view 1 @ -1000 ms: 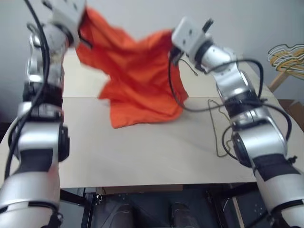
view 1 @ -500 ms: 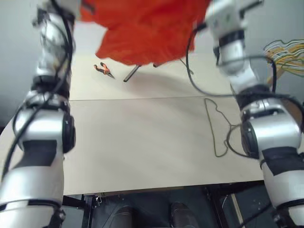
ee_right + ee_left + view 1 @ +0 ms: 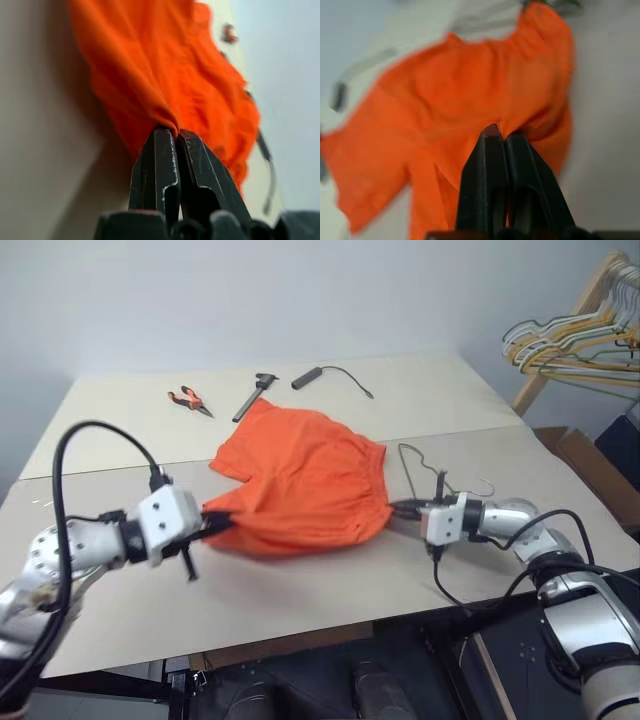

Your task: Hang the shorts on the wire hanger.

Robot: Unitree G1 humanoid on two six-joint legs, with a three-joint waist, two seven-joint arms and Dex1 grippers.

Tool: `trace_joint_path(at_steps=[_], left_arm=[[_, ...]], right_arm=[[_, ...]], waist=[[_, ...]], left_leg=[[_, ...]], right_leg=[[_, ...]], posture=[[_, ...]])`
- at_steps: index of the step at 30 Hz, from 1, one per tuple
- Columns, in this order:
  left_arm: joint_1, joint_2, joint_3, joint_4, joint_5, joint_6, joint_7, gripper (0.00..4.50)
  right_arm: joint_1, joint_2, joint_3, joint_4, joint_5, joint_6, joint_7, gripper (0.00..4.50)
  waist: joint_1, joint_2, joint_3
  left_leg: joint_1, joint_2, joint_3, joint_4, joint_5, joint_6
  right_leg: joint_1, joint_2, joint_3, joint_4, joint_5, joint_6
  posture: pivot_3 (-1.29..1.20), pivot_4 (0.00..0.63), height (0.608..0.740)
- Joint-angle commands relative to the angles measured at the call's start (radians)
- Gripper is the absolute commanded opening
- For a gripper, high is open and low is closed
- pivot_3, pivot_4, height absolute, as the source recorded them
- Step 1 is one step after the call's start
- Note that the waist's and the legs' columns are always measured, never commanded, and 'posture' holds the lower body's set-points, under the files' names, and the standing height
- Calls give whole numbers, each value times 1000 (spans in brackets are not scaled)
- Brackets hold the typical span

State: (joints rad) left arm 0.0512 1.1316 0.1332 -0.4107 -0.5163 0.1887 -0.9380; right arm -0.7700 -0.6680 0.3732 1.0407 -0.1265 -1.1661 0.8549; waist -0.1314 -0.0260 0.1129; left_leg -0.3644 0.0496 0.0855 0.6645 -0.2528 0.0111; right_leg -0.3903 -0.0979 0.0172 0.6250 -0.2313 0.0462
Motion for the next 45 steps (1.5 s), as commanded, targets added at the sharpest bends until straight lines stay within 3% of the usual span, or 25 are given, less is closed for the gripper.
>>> trace_joint_path(at_steps=[1, 7, 14, 18, 22, 23, 28, 32, 36, 40, 45], left_arm=[[130, 90, 115, -104, -36, 81, -171, 30], [311, 115, 212, -230, -24, 167, -286, 30], [345, 71, 223, -286, 15, 181, -288, 30], [354, 70, 221, -264, 51, 148, -331, 30], [369, 90, 202, -205, 154, 49, -388, 0], [372, 94, 204, -191, 159, 28, -416, 458], [385, 84, 266, -165, 143, -7, -508, 1892], [354, 60, 336, -138, 87, 10, -543, 3233], [178, 11, 316, -94, -17, 110, -426, 4481], [-54, -58, 242, -69, -163, 273, -289, 4481], [-258, -170, 152, -59, -263, 398, -147, 4481]], right_arm=[[19, -31, -11, -67, 28, 6, 59, 0], [101, -80, -26, -167, 2, -6, 50, 0], [267, -170, -51, -433, 83, 94, 61, 0], [368, -230, -60, -612, 151, 190, 83, 0], [472, -279, -64, -798, 225, 304, 122, 1042], [491, -288, -67, -832, 240, 327, 132, 1428], [584, -369, -113, -958, 319, 417, 189, 3089], [670, -446, -239, -1043, 455, 607, 186, 4496], [681, -455, -386, -1132, 590, 1016, 53, 4500], [596, -445, -418, -1192, 622, 1467, -110, 4500], [426, -390, -347, -1176, 562, 1975, -275, 4500]], waist=[[13, -1, 2], [52, -1, 3], [82, -1, 4], [87, -2, 5], [89, -2, 5], [88, -3, 5], [91, -5, 8], [98, -7, 12], [110, -9, 14], [115, -9, 14], [112, -9, 14]], left_leg=[[6, 0, 1, 0, 0, 0], [10, 2, 7, 0, 3, -3], [8, 2, 7, -2, 0, -5], [8, 2, 8, -2, 0, -5], [9, 3, 8, -2, 0, -5], [9, 3, 8, -2, 0, -5], [8, 3, 8, -2, 0, -4], [6, 3, 8, -2, 0, -4], [4, 4, 8, -2, 0, -4], [-3, 4, 7, 0, 0, -4], [-14, 3, 6, 0, 0, -3]], right_leg=[[4, 0, 0, 1, -2, -2], [4, 2, 1, 8, -7, -11], [1, 3, 1, 7, -9, -9], [1, 3, 1, 7, -12, -15], [2, 3, 1, 7, -13, -15], [2, 3, 1, 7, -13, -15], [1, 3, 1, 6, -13, -15], [-1, 3, 1, 5, -13, -15], [-4, 3, 1, 6, -12, -15], [-9, 4, 0, 6, -11, -14], [-17, 5, 0, 5, -6, -7]], posture=[[-4, 108, 740], [-20, 117, 740], [-26, 129, 740], [-34, 133, 740], [-41, 134, 740], [-41, 134, 740], [-35, 133, 740], [-29, 133, 740], [-35, 133, 740], [-48, 132, 740], [-58, 129, 740]])
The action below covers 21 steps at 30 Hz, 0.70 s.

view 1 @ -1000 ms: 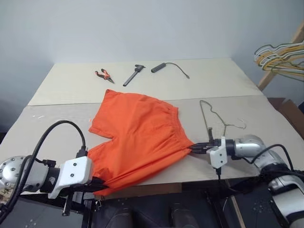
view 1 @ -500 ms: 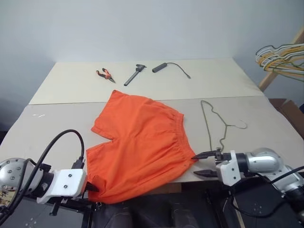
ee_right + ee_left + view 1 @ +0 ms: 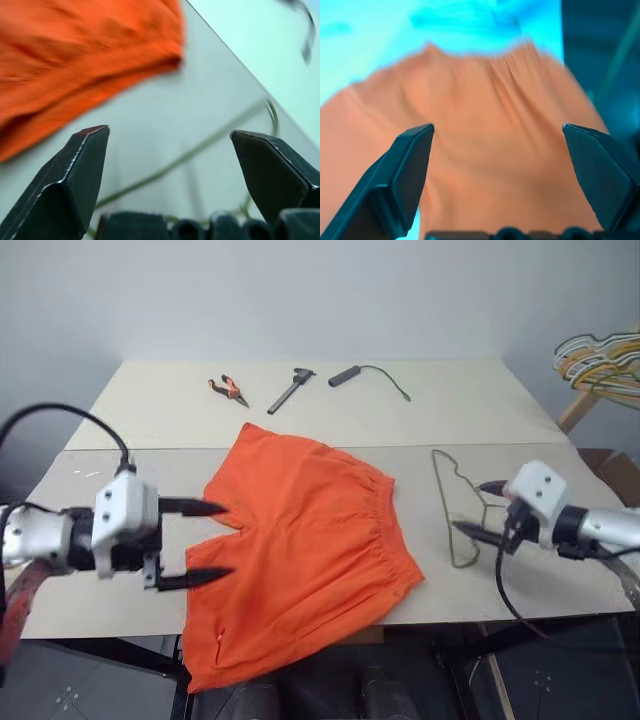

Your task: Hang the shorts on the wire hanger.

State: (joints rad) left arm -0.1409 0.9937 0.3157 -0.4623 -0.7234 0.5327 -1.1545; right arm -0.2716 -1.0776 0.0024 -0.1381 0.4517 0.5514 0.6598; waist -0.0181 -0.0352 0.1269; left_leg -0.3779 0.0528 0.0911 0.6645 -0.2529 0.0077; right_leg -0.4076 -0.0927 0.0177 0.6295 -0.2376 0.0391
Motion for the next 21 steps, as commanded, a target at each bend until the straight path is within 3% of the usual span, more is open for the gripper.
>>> trace_joint_path(at_steps=[1, 5, 10, 14, 21], left_arm=[[-88, -49, -44, -8, -64, 67, 86, 4481], [-135, -85, -75, -15, -92, 100, 111, 4481], [-153, -93, -95, -14, -85, 98, 107, 4481], [-147, -92, -88, -21, -88, 99, 106, 4500], [-129, -86, -76, -30, -81, 90, 101, 4500]], right_arm=[[-99, 28, 40, 14, -28, 332, -94, 4500], [-170, 88, 82, 63, -58, 525, -134, 4500], [-203, 149, 139, 136, -96, 647, -151, 4500], [-206, 175, 143, 203, -123, 682, -159, 3673], [-190, 176, 59, 205, -79, 804, -138, 1415]], waist=[[-1, 0, 0], [0, 0, 0], [-1, -1, 0], [0, -3, -2], [19, -8, -5]], left_leg=[[-2, 0, 0, 0, 0, 0], [-15, -1, -1, 2, 0, 1], [-21, -1, -2, 5, -2, 3], [-20, -1, -3, 10, -3, 4], [-21, -3, -5, 15, -3, 5]], right_leg=[[-1, 0, 0, 0, 0, 0], [-14, 0, -1, 0, 0, 0], [-16, 0, -2, -1, 1, 2], [-13, 0, -3, -2, 1, 3], [-8, -1, -3, -2, 4, 6]], posture=[[-62, 127, 740], [-63, 125, 740], [-56, 124, 740], [-51, 123, 740], [-44, 114, 740]])
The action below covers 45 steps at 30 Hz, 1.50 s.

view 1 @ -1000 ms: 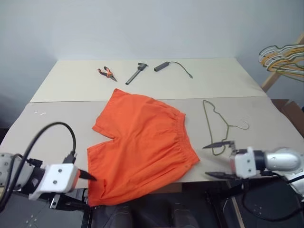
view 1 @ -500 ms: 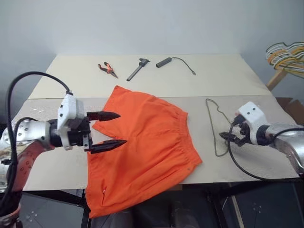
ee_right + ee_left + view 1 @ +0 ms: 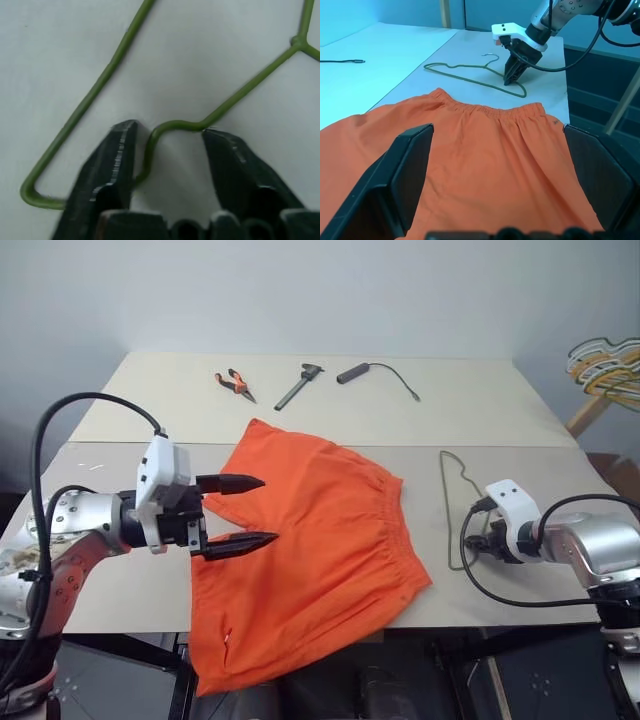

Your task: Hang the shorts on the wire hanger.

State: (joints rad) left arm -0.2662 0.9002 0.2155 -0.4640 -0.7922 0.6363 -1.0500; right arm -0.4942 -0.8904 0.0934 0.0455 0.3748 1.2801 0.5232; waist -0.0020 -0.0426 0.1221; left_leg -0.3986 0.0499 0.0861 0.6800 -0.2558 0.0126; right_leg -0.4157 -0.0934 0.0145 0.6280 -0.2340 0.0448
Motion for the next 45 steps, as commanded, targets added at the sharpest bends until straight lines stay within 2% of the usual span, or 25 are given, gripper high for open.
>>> trace_joint_path(at_steps=[1, 2, 4, 5, 7, 14, 17, 21, 24, 29, 35, 40, 45], left_arm=[[-4, 8, 24, -28, -10, -16, -4, 4500], [-4, 8, 25, -27, -10, -17, -6, 4500], [-8, 8, 21, -22, -5, -22, -10, 4500], [-9, 8, 19, -21, -3, -23, -12, 4500], [-12, 8, 15, -15, 2, -28, -15, 4500], [-70, -16, -17, 32, 35, -56, -12, 4500], [-142, -45, -37, 84, 51, -44, 18, 4500], [-291, -75, -70, 194, 58, 3, 48, 4500], [-413, -78, -95, 298, 66, 48, 46, 4500], [-574, -75, -138, 450, 82, 125, 6, 4500], [-665, -68, -245, 543, 138, 161, -107, 4500], [-702, -102, -362, 592, 230, 152, -159, 4500], [-716, -147, -461, 601, 314, 139, -194, 4500]], right_arm=[[40, -10, -40, 15, 0, 88, -1, 1118], [45, -4, -50, 10, 2, 104, -4, 710], [49, 6, -58, 3, -1, 117, -10, 167], [49, 9, -60, 1, -4, 120, -13, 58], [46, 21, -72, 6, -12, 126, -25, 58], [-80, 129, -267, 19, -74, 92, -200, 58], [-69, 117, -242, -101, -138, -155, -221, 58], [26, 4, -92, -191, -349, -784, -141, 58], [39, -90, -8, -113, -526, -1254, -143, 58], [-49, -132, 61, 70, -745, -1698, -247, 58], [-185, -115, 98, 222, -931, -1979, -367, 58], [-258, -108, 121, 266, -1022, -2070, -390, 58], [-291, -86, 118, 279, -1058, -2083, -384, 58]], waist=[[6, -1, -1], [7, -1, -1], [7, -1, -1], [7, -2, -2], [5, -2, -2], [-14, -4, -4], [-18, -1, -5], [-28, 0, -5], [-44, 0, -5], [-72, 0, -5], [-100, 0, -5], [-112, 0, -5], [-116, 0, -6]], left_leg=[[0, 0, -1, 0, 0, 0], [0, 0, -1, 0, 0, 0], [0, 0, -1, 0, 0, 0], [0, 0, -1, 0, 0, 0], [0, 0, -2, 0, 0, 0], [0, 0, -1, 1, 0, 0], [-3, -1, -1, 1, 1, -1], [-7, -1, -2, 0, 1, -1], [-7, -1, -1, 1, 1, -1], [-8, -1, -1, 2, 1, -2], [-7, -1, -1, 2, 4, -7], [-7, -1, -1, 2, 5, -8], [-8, -1, -1, 3, 5, -8]], right_leg=[[1, 0, 0, 0, 0, 0], [1, 0, -1, 0, 0, 0], [1, 0, -1, 0, 0, 0], [1, 1, -1, 0, 0, 0], [1, 1, -1, 0, 0, 0], [2, 1, 0, 0, 2, 1], [-4, 1, 1, 2, 2, 1], [-8, 1, 1, 2, 2, 1], [-6, 1, 1, 0, 1, 2], [-7, 0, 1, -1, 1, 3], [-8, 0, 3, 1, 1, 3], [-8, 0, 3, 1, 1, 3], [-8, 0, 3, 2, 1, 3]], posture=[[-44, 114, 740], [-44, 114, 740], [-51, 103, 740], [-51, 103, 740], [-58, 100, 740], [-64, 88, 740], [-75, 78, 740], [-85, 66, 740], [-89, 63, 740], [-97, 60, 740], [-97, 55, 740], [-103, 52, 740], [-104, 53, 740]])
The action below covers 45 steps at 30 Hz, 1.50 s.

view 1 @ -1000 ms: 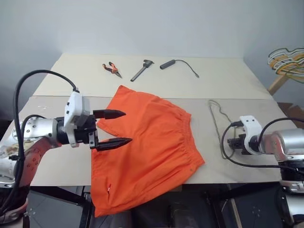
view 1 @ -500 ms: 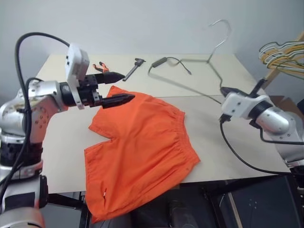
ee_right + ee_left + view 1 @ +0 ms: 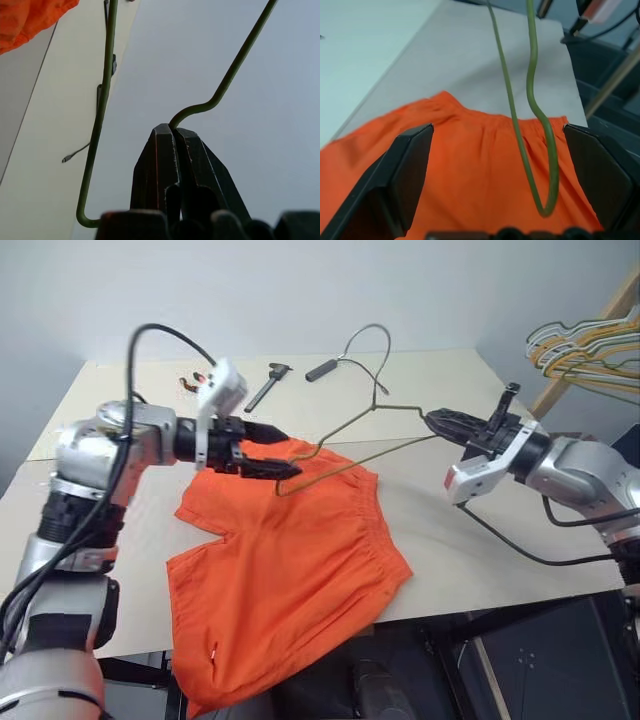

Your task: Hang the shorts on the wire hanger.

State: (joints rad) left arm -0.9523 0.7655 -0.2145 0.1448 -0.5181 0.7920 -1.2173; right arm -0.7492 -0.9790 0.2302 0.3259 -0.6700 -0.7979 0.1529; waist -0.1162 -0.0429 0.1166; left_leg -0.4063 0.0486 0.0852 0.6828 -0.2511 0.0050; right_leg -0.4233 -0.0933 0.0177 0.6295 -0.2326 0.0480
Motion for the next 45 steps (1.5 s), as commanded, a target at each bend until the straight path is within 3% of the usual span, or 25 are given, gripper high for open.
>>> trace_joint_path(at_steps=[1, 7, 11, 22, 26, 32, 36, 38, 40, 43, 45], left_arm=[[-27, -23, -42, -11, 46, -19, -35, 4500], [-5, -68, -118, -30, 138, -14, -1, 4500], [6, -83, -109, -31, 160, -2, 21, 3644], [44, -102, -80, -42, 170, 5, 68, 132], [32, -98, -81, -19, 181, -7, 59, 25], [15, -55, -97, 24, 232, -87, -15, 0], [23, -38, -106, 56, 285, -183, -41, 0], [41, -24, -117, 58, 321, -265, -59, 0], [62, -11, -125, 58, 354, -361, -84, 0], [80, 0, -130, 66, 388, -485, -130, 0], [77, -5, -129, 76, 400, -522, -151, 0]], right_arm=[[-41, 8, -20, -4, -18, -1, -10, 58], [-50, 28, -34, -27, -26, 20, 8, 58], [-47, 32, -43, -49, -23, 36, 17, 0], [-28, 29, -49, -82, -19, 74, 28, 0], [-9, 26, -48, -96, 20, 63, 68, 0], [24, -18, -49, -105, 182, -9, 193, 1776], [59, -77, -44, -144, 454, -13, 381, 3175], [99, -103, -55, -217, 670, 125, 527, 3855], [126, -149, -76, -324, 940, 398, 709, 4481], [62, -189, -75, -402, 1219, 821, 923, 4481], [-12, -186, -34, -394, 1232, 973, 1033, 4481]], waist=[[-4, 0, 0], [-7, 0, 0], [-8, 0, 0], [-8, 0, 0], [-8, 0, 0], [-8, 0, 0], [-5, 0, 0], [-5, 0, 0], [-4, 1, 0], [-5, 3, -2], [-6, 6, -3]], left_leg=[[0, 0, 0, 0, 0, 0], [0, 0, 0, 0, 0, 0], [1, 0, 0, 0, 0, 1], [1, 0, -1, 1, -1, 1], [1, 0, -1, 1, -1, 3], [1, 0, 0, 1, -2, 3], [1, 0, -1, 1, -2, 4], [2, 0, -1, 1, -3, 5], [2, 0, -1, 2, -3, 6], [2, 1, -1, 3, -4, 6], [2, 1, -1, 5, -4, 7]], right_leg=[[0, 0, 0, 0, 0, 0], [0, 0, 1, 1, 0, 0], [0, 0, 1, 1, 0, 0], [0, 0, 1, 2, 0, 0], [0, 0, 1, 2, 0, 0], [0, 0, 1, 2, 0, 0], [1, 0, 1, 2, 0, 0], [1, 0, 1, 1, 0, 0], [2, 0, 1, 1, 0, 0], [2, 0, 1, 3, 0, 0], [3, 0, 1, 3, 1, 0]], posture=[[-106, 53, 740], [-117, 58, 740], [-120, 61, 740], [-113, 62, 740], [-111, 63, 740], [-108, 63, 740], [-104, 61, 740], [-102, 58, 740], [-102, 57, 740], [-107, 50, 740], [-108, 47, 740]])
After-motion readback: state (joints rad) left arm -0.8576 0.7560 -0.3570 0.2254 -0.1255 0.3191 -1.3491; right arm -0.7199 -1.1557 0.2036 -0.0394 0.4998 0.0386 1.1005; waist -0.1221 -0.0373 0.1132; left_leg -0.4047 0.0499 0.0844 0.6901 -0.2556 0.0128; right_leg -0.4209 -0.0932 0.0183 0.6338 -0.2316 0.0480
